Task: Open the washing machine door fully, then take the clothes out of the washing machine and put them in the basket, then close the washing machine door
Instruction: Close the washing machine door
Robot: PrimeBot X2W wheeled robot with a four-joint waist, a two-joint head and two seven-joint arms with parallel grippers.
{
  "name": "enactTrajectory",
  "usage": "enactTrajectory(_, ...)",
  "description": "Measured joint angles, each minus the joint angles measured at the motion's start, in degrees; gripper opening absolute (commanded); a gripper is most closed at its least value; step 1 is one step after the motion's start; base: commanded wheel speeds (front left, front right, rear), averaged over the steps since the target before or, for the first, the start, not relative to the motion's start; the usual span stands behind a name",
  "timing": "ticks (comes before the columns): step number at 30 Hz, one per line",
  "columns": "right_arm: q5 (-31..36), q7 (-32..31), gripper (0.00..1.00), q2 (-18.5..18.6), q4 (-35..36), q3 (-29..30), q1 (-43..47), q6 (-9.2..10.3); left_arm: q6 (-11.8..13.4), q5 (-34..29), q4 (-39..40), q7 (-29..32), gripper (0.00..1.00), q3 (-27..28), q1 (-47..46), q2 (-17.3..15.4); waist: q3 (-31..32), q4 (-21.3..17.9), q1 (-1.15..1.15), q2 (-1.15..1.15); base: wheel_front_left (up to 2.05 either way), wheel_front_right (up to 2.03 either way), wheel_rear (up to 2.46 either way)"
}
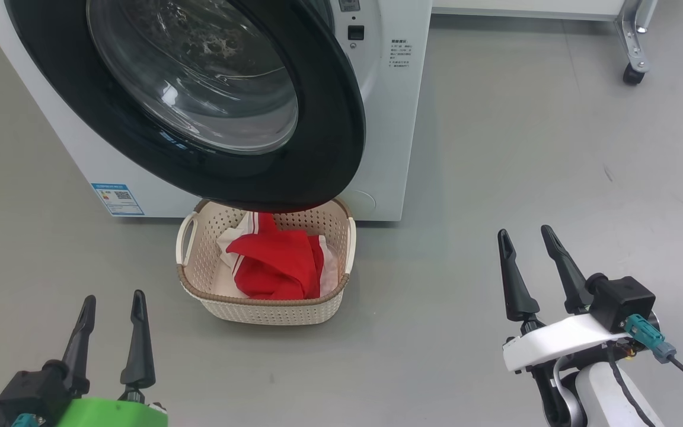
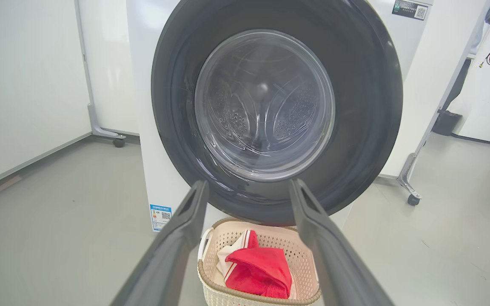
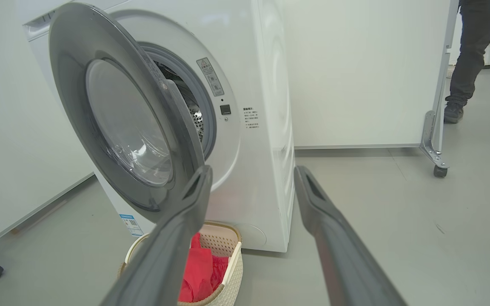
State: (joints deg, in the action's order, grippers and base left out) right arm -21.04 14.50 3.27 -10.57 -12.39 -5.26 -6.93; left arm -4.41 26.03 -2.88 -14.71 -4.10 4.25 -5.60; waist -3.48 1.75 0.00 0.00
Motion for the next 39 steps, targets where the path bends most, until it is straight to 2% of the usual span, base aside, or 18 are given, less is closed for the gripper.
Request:
enactTrajectory(12, 0.2, 0.0, 1.0, 0.0, 0.1, 0.1, 0.0, 0.0, -0.9, -0.9, 0.0, 0.0, 1.0, 0.4, 0.2, 0.9, -0.7, 0.0, 0.0, 0.0, 0.0, 0.0, 0.0)
enactTrajectory(13, 0.4, 0.0, 0.61, 0.0, 0.1, 0.0, 0.0, 0.0, -0.9, -0.9, 0.0, 0.0, 1.0, 0.4, 0.2, 1.1, -0.8, 0.0, 0.0, 0.0, 0.0, 0.0, 0.0)
enactTrajectory(14, 0.6, 0.0, 0.0, 0.0, 0.4, -0.1, 0.0, 0.0, -1.0, -0.9, 0.0, 0.0, 1.0, 0.4, 0.2, 1.1, -0.9, 0.1, 0.0, 0.0, 0.0, 0.0, 0.0)
enactTrajectory(27, 3.8, 0.0, 0.0, 3.0, 2.3, -6.1, -5.4, -0.05, -1.7, -2.5, 0.7, 0.0, 1.0, -1.1, -0.6, 1.7, -5.3, 1.4, 0.0, 0.0, 0.0, 0.0, 0.0)
enactTrajectory(39, 4.7, -1.8, 0.0, 7.7, 3.2, -15.5, -16.8, -0.07, -2.0, -2.9, 1.6, 0.0, 1.0, -4.2, -5.3, 2.7, -11.7, 4.6, 0.0, 0.0, 0.0, 0.0, 0.0)
